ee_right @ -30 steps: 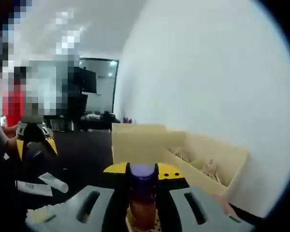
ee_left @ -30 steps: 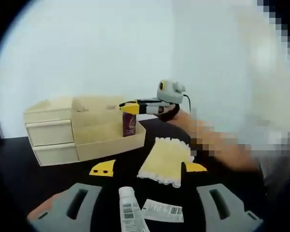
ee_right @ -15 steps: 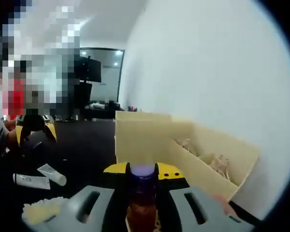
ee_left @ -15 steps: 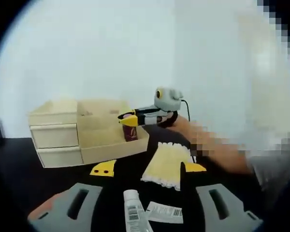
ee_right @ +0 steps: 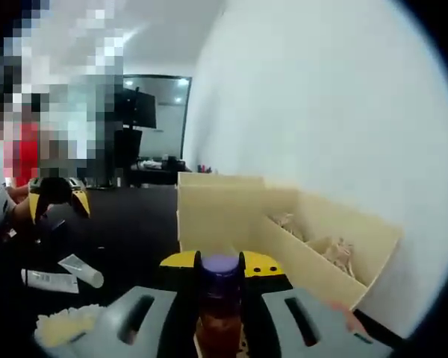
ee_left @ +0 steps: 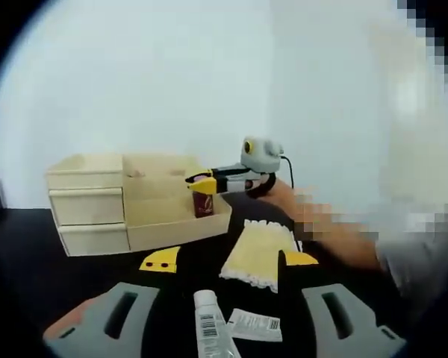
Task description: Open the drawer, pick up the cosmetic bottles from the table one by one, place them into the drawer, release the gripper, close the drawer, and move the gripper away
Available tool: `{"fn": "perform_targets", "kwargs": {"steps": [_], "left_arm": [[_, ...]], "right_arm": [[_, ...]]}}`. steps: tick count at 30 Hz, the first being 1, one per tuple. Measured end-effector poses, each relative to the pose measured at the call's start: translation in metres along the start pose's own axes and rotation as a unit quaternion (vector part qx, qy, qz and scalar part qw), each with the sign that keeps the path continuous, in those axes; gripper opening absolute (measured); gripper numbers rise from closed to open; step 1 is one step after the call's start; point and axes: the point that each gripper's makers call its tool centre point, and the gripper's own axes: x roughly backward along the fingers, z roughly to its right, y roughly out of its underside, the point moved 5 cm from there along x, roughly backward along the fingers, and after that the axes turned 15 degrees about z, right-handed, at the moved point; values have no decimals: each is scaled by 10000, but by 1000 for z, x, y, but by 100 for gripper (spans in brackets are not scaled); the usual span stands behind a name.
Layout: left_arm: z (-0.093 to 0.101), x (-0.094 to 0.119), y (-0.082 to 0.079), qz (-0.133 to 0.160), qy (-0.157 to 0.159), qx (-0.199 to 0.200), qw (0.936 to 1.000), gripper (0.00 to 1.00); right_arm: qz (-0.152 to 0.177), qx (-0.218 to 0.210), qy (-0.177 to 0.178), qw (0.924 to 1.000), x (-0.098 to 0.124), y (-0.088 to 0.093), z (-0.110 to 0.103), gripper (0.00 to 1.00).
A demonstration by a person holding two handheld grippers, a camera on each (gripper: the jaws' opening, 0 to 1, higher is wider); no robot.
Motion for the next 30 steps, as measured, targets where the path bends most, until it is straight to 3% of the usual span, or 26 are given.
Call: {"fn": "perform_targets", "kwargs": {"steps": [25,30], "left_arm": [[-6,1,1,-49,-16,12,10000,44],[-5,1,-1,-12,-3,6,10000,44]], "right_arm": [[139,22,-12,9999,-1,-9,-9,17],[75,-4,11,10000,-2,-3,-5,17]]}}
